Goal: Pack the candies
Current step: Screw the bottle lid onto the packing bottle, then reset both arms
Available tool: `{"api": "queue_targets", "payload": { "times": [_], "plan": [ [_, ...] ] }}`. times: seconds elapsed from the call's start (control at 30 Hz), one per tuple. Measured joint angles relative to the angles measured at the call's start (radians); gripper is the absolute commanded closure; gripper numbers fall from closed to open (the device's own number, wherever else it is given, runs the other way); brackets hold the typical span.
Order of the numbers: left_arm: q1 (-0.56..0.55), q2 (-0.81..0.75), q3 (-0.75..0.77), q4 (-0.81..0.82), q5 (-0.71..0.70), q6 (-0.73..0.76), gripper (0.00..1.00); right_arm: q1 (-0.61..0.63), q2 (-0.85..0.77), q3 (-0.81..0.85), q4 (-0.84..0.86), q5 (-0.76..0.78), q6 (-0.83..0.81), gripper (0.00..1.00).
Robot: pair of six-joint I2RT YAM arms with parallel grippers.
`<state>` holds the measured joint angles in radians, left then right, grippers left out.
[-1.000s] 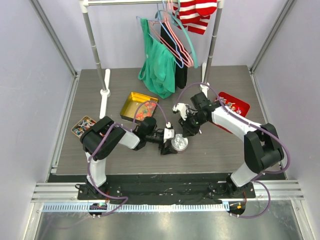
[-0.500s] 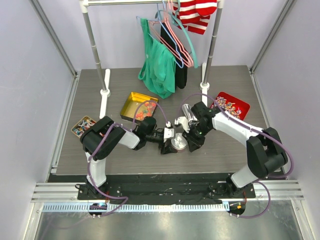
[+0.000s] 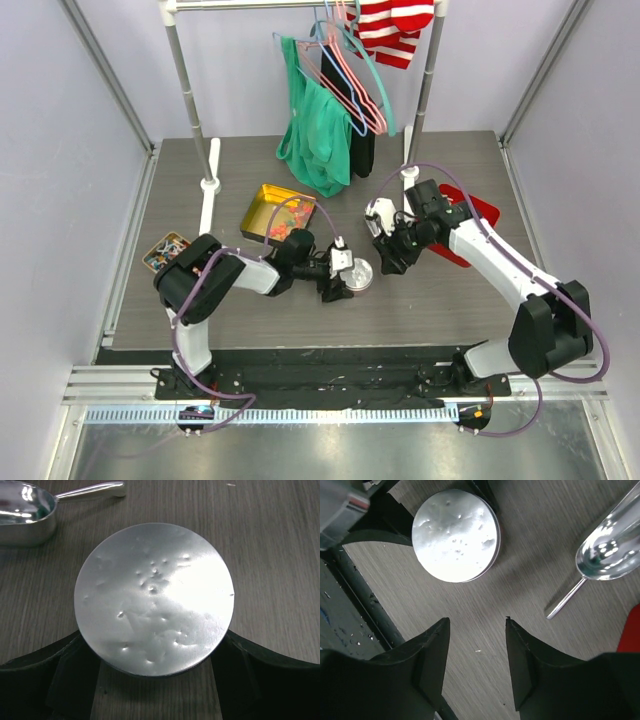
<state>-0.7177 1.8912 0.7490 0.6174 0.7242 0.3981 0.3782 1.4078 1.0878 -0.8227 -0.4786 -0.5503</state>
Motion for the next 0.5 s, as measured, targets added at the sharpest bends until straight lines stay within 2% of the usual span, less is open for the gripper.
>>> {"api": "queue_targets", "payload": {
  "times": [0.1,0.13,0.17,0.33,0.4,0.43,0.5],
  "plan": [
    [0.000,-0.007,0.026,-0.053,-0.053,0.002,0.63,-0.001,-0.014,0.000,0.021,0.002,0.010,0.40],
    [0.000,-0.012,0.032,-0.070,-0.074,0.003,0.58,-0.002,-0.016,-0.001,0.030,0.003,0.013,0.38],
    [0.000,-0.019,0.034,-0.084,-0.091,0.004,0.48,-0.002,-0.018,-0.002,0.037,0.003,0.015,0.37],
    [0.000,-0.051,0.034,-0.147,-0.145,0.008,0.30,-0.003,-0.032,-0.005,0.066,0.002,0.030,0.32],
    [0.000,-0.058,0.038,-0.167,-0.156,0.012,0.07,-0.003,-0.039,-0.008,0.071,0.002,0.031,0.32],
    [0.000,-0.061,0.040,-0.179,-0.160,0.016,0.01,-0.003,-0.043,-0.011,0.075,0.002,0.031,0.31],
    [0.000,-0.068,0.043,-0.208,-0.175,0.026,0.00,-0.003,-0.052,-0.020,0.079,0.002,0.031,0.31]
  ]
}}
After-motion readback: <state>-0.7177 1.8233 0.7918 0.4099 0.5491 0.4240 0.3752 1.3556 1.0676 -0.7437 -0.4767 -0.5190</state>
